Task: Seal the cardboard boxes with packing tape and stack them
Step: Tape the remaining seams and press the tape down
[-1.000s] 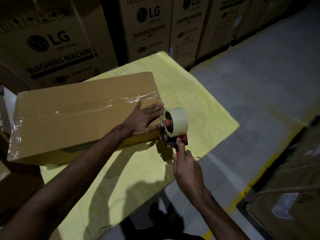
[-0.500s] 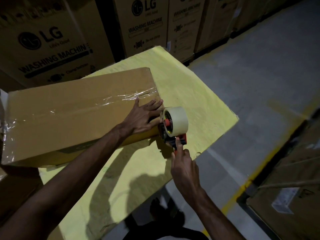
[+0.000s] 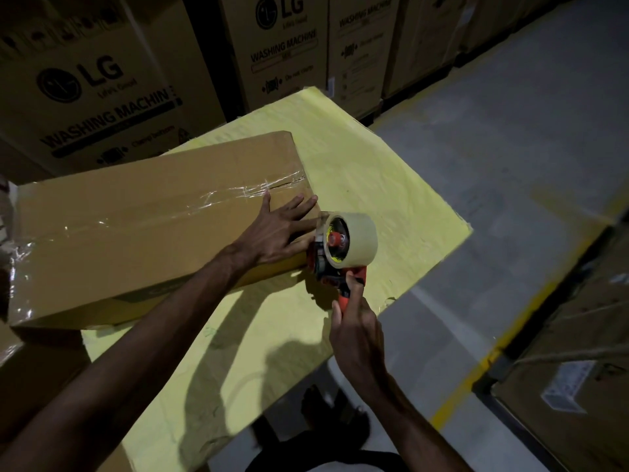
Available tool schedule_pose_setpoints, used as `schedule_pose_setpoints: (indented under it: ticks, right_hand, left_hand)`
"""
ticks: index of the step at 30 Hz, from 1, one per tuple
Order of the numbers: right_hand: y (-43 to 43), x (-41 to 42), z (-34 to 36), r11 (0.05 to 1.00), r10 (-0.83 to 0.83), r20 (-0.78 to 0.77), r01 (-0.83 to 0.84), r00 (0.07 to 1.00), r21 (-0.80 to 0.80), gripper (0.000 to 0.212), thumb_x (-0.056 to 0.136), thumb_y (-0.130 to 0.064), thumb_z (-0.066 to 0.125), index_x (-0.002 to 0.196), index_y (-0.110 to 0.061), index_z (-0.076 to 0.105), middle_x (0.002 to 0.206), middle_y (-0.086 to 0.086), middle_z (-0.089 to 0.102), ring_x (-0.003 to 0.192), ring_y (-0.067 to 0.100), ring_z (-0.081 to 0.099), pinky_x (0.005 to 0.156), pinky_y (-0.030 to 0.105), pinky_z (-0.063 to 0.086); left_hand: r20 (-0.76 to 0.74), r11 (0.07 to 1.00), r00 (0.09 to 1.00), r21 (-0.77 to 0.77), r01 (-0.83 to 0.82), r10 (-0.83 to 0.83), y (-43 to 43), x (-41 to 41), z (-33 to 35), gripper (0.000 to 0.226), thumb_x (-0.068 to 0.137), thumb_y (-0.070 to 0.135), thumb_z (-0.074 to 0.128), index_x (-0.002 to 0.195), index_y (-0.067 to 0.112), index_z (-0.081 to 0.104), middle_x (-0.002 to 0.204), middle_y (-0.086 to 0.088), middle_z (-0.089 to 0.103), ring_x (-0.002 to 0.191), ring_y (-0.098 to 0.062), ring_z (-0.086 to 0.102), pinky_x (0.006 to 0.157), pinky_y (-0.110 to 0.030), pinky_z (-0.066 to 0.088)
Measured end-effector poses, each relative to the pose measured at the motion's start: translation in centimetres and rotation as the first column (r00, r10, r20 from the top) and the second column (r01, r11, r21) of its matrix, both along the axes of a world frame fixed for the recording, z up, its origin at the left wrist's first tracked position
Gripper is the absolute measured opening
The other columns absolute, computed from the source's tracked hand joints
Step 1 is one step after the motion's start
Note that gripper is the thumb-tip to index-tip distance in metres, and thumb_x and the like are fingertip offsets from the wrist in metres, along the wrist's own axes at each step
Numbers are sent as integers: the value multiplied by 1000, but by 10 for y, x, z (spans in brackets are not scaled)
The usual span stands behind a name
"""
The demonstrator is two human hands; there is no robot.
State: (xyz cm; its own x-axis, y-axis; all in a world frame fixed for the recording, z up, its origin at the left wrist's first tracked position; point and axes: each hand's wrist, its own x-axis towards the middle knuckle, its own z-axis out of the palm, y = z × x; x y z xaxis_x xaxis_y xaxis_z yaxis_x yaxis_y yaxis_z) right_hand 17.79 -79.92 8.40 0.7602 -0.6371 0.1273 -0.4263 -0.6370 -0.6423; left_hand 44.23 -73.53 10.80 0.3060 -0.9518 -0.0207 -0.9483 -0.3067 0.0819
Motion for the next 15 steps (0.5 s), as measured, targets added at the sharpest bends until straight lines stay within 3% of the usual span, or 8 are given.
schedule_pose_setpoints:
  ticks: [7, 15]
  right_hand:
    - [-2, -9, -4, 994, -31, -24, 33, 999, 108, 59, 105, -28, 54, 156, -33, 24, 118, 10, 69, 88, 31, 66, 65, 31, 41]
    - [2, -2, -6, 997, -3, -8, 3, 1000, 75, 62, 105, -29, 50, 156, -33, 13, 111, 16, 67, 82, 40, 64, 66, 45, 54]
  left_hand:
    - [49, 999, 998, 6, -34, 33, -2, -4, -3, 65, 101, 70, 23, 160, 42, 31, 173, 0, 10, 159, -24, 15, 112, -83, 9]
    - [47, 1000, 999, 2, -19, 19, -1, -1, -2, 66, 101, 68, 24, 160, 40, 31, 172, -1, 13, 159, -26, 17, 111, -84, 8]
